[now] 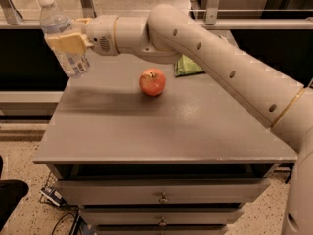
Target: Pick blue plastic bottle
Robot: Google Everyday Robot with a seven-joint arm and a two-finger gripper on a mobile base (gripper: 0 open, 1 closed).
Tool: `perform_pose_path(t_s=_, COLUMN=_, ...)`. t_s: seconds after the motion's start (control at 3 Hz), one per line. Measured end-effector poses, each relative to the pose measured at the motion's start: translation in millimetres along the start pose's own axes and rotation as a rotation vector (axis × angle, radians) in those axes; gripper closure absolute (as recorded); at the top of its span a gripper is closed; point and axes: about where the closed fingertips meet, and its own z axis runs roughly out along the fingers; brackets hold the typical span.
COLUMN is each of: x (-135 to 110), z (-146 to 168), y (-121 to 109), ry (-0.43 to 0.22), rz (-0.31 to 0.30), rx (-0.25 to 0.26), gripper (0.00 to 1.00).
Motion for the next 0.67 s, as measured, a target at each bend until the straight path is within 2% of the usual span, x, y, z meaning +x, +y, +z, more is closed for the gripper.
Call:
perform_pose_path(t_s=0.33, x=-38.8, z=-9.0, y=6.5, ry=0.009, rz=0.010, rx=0.004, gripper=1.00)
perform_pose_path(t_s=0.67, x=-42.7, z=-9.7, y=7.7, ry=0.010, rz=0.018, rx=0.005, gripper=1.00)
